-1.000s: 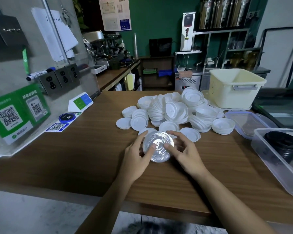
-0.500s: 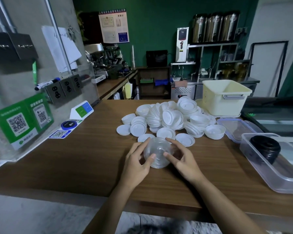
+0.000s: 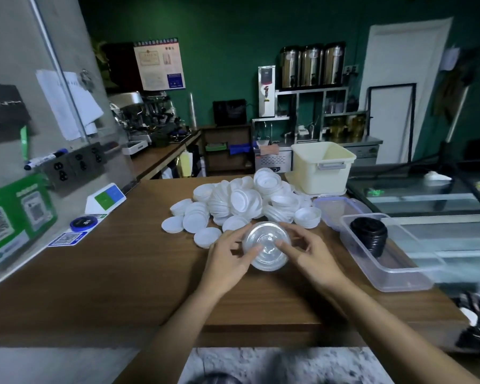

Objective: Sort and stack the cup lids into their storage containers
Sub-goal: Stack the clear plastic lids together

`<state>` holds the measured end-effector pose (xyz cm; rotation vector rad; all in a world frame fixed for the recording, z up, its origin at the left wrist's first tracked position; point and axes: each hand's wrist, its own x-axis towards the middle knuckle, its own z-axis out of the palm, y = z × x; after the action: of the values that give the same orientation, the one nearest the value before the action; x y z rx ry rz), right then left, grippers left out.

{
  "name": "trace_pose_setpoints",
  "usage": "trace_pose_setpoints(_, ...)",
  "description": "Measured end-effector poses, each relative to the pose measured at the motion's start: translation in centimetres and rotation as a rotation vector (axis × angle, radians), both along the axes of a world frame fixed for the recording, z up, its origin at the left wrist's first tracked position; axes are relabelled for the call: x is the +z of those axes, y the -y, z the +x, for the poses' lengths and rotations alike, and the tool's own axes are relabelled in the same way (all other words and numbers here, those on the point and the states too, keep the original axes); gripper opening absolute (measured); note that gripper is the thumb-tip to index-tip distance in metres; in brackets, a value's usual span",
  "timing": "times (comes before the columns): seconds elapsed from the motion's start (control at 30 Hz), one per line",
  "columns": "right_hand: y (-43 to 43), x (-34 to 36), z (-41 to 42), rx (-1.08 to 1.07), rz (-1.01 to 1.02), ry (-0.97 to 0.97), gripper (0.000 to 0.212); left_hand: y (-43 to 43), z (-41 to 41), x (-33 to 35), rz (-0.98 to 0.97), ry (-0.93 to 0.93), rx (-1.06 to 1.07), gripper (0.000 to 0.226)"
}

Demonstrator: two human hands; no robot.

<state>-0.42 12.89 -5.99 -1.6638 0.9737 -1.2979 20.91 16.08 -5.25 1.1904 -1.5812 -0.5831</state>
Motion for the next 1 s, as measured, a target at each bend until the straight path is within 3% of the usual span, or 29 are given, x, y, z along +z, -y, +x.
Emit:
trace_pose_setpoints(0.33, -1.8, 5.1, -14.4, -0.212, 0.024, -0.132, 0.023, 3.4, -13.6, 3.5, 0.059, 0.003, -0.173, 0.040)
trace_pose_setpoints(0.57, -1.4, 6.4, -20.9, -0.328, 0.086, -0.225, 0.023, 4.5, -20.2, 4.4, 0.157, 0.064, -0.207, 0.032)
trace_pose_setpoints(0.67, -0.9, 6.2, -22.6, -0.344, 0.133, -0.250, 0.033, 4.8, -21.6, 4.7, 0.182, 0.130, -0.212, 0.031)
trace_pose_setpoints(0.87, 0.0, 6.0, -24.0, -0.332, 0.196, -0.509, 0.046, 5.1, -22.3, 4.5, 0.224, 0.332, -0.214, 0.020)
trace_pose_setpoints(1.0, 0.1, 6.4, -24.0, -0.322, 0.189, -0.673, 0.029, 5.5, -22.3, 4.3, 0.221, 0.444, -0.217, 0.016)
